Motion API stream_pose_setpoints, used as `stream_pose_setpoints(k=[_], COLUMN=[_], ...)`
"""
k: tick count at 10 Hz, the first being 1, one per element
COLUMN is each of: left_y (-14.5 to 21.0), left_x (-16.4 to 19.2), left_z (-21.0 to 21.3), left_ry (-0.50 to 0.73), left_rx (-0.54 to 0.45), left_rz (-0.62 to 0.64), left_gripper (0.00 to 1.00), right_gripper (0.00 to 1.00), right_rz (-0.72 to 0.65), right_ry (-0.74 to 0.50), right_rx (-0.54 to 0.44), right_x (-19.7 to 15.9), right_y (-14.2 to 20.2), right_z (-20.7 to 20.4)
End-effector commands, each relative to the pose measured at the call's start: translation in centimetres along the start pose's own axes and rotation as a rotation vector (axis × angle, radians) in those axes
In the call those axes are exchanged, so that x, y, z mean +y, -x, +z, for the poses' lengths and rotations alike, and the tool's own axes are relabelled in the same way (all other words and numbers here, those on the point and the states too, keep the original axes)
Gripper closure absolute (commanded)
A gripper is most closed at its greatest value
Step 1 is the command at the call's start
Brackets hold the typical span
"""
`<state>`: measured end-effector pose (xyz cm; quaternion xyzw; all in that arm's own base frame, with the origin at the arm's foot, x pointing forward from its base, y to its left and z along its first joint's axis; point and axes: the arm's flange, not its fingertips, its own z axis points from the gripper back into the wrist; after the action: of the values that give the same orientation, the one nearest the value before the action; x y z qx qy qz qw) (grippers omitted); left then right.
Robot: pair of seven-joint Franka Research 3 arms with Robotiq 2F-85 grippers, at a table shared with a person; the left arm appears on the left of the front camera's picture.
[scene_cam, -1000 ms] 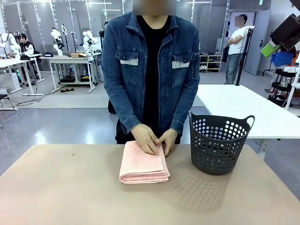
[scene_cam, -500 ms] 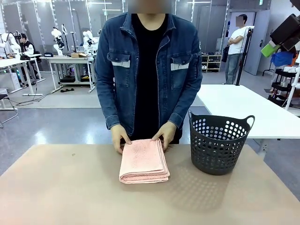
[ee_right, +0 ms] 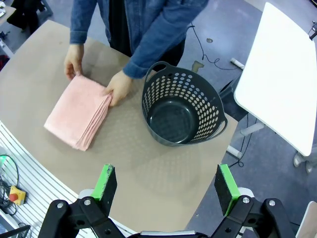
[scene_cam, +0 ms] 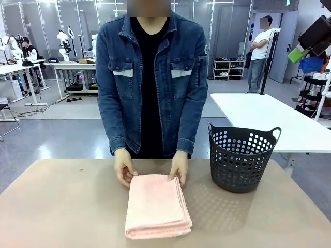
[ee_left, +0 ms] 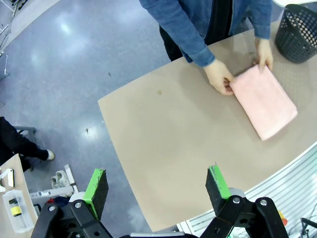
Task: Fold the towel.
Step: Pick up the 100 cm Hotel Towel and place it on the left side of the table.
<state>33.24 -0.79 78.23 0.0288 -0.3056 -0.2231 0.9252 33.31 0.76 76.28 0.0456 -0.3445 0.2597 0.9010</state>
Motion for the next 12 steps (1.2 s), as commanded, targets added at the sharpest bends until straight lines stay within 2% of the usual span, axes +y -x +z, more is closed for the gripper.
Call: stream_pose_setpoints(k=[1, 10, 12], left_y=[0.02, 0.02, 0.20], left_x=[0.13, 0.13, -0.05], left_z=[0.10, 0.10, -0.86], left_ry=[-0.002, -0.002, 0.036], left_rx=[0.004, 0.004, 0.009], left_rz=[-0.005, -0.005, 0.044], left_gripper=[0.00, 0.00, 0.00], right_gripper=[0.00, 0.00, 0.00], right_rz=[-0.009, -0.009, -0.009], right_ry=[0.002, 0.002, 0.002], right_rx=[-0.001, -0.001, -0.001], right_x=[-0.06, -0.06, -0.06], right_y=[0.07, 0.07, 0.07], right_z=[0.05, 0.05, 0.05])
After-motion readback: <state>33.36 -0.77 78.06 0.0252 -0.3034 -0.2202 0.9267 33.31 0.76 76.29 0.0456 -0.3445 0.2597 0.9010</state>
